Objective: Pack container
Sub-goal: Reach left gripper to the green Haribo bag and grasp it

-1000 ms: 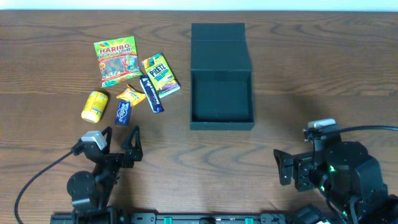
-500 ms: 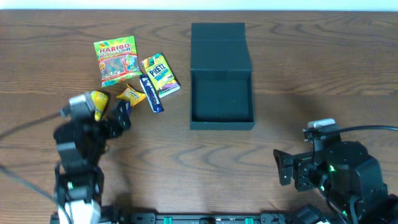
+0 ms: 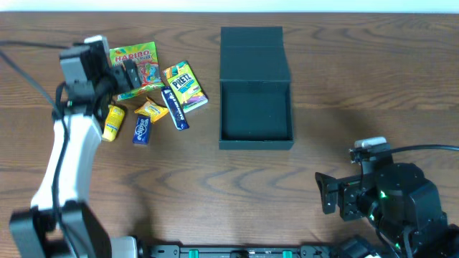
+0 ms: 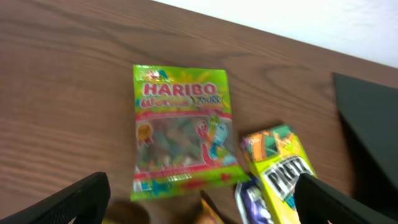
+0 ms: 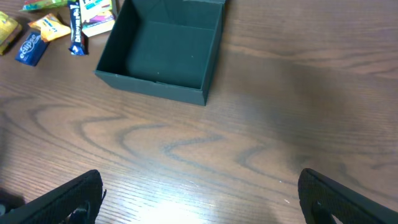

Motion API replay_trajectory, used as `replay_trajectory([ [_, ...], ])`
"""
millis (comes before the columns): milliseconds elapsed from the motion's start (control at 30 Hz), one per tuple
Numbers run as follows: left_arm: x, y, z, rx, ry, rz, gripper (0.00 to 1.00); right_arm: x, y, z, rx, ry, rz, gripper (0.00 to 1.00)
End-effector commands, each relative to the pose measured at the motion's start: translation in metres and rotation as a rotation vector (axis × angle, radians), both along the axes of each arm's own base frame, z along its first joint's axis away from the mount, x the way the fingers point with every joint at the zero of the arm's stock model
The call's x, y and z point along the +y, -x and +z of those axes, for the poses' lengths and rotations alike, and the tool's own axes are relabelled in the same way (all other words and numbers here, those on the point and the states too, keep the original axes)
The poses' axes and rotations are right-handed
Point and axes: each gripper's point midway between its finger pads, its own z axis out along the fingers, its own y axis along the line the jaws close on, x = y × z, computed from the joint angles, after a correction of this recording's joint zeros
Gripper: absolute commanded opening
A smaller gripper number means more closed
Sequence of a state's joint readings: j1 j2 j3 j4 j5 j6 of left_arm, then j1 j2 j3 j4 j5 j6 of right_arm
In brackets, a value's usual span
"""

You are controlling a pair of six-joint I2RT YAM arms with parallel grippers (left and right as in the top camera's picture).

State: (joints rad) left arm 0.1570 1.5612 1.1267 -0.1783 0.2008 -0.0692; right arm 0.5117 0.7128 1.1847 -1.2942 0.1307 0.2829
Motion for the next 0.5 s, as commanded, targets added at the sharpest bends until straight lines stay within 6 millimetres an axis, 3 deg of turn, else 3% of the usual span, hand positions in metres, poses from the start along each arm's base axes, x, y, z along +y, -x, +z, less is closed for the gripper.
replay_trajectory([
  [0,0.008,-0.025,-0.009,0.021,-0.040,-0.018,0.95,-0.003,-0.001,0.003,-0.012,0.007,-0.007,0.99],
  [300,0.000,-0.083,-0.068,0.113,-0.121,-0.100,0.95,-0.003,-0.001,0.003,-0.012,0.007,-0.007,0.99],
  [467,-0.004,-0.088,-0.112,0.186,-0.097,-0.112,0.95,-0.003,-0.001,0.003,-0.013,0.007,-0.006,0.99],
])
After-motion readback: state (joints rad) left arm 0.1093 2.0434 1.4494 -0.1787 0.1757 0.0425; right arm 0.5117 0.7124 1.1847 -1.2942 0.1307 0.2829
